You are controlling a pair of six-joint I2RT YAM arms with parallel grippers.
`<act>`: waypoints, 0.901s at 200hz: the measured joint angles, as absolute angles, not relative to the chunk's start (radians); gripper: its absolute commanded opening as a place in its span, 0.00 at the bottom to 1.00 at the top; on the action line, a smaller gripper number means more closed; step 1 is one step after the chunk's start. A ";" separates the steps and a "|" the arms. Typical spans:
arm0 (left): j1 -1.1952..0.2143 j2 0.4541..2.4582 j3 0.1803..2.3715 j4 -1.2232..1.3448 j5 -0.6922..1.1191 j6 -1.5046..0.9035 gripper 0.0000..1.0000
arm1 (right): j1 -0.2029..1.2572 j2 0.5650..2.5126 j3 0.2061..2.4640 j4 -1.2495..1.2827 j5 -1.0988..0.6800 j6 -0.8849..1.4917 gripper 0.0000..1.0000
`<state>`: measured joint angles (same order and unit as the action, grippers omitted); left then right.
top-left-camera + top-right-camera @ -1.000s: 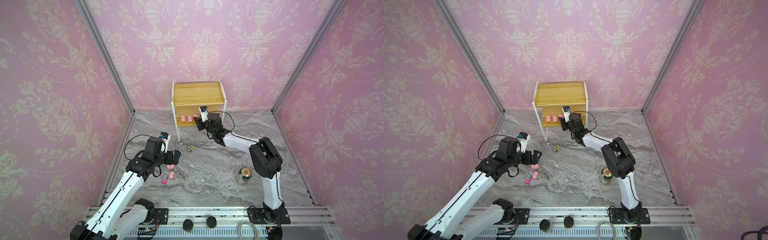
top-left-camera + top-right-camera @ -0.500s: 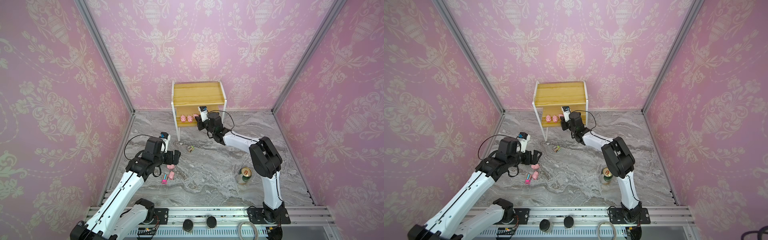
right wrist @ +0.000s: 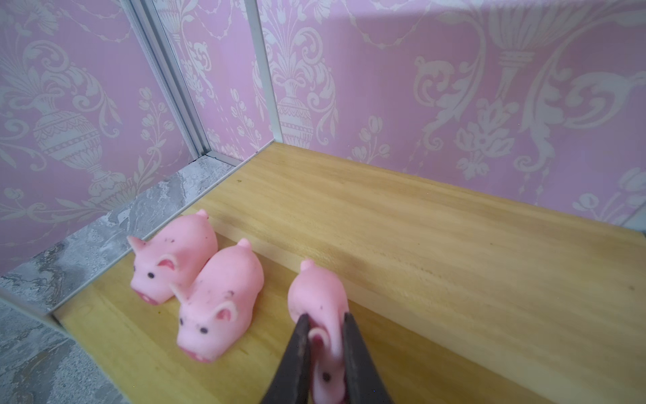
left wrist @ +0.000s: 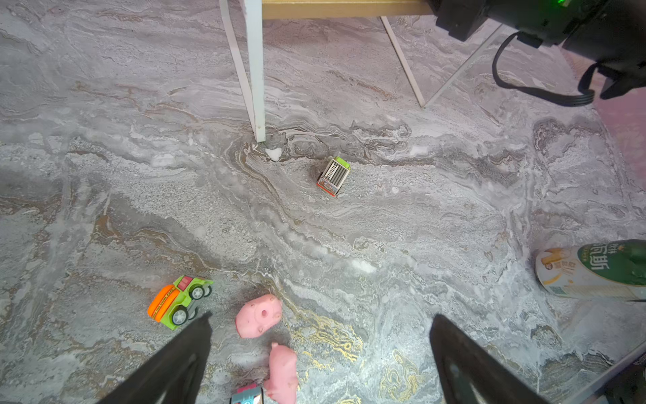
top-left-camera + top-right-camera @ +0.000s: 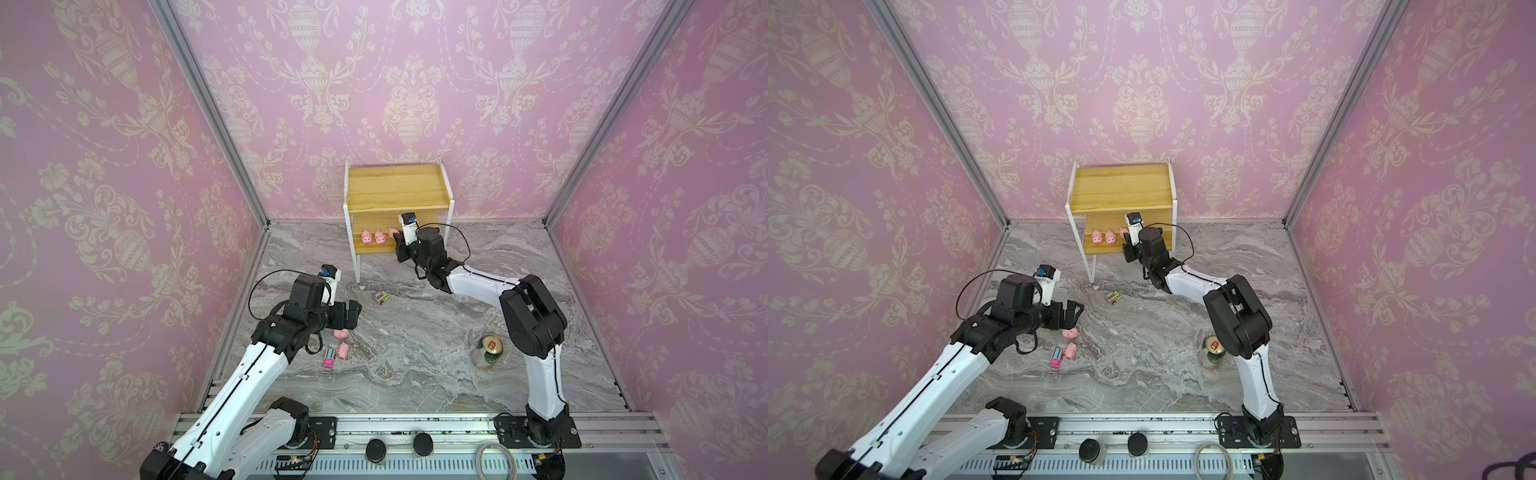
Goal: Organize plastic toys on shelves
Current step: Pick up the plastic toy from the shelf.
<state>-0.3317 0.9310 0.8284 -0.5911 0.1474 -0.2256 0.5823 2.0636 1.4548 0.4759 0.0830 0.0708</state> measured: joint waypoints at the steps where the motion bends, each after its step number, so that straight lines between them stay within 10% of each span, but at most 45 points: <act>1: -0.332 0.931 0.828 -0.591 0.147 -0.226 0.99 | 0.583 2.063 1.454 0.476 0.087 0.072 0.14; 180: -0.332 0.909 0.828 -0.591 0.147 -0.226 0.99 | 0.712 2.060 1.509 0.418 0.561 0.193 0.16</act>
<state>-0.3317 0.9092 0.8284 -0.5915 0.1474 -0.2256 0.7124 2.0598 1.5093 0.4179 0.5610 0.1928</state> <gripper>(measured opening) 0.994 0.158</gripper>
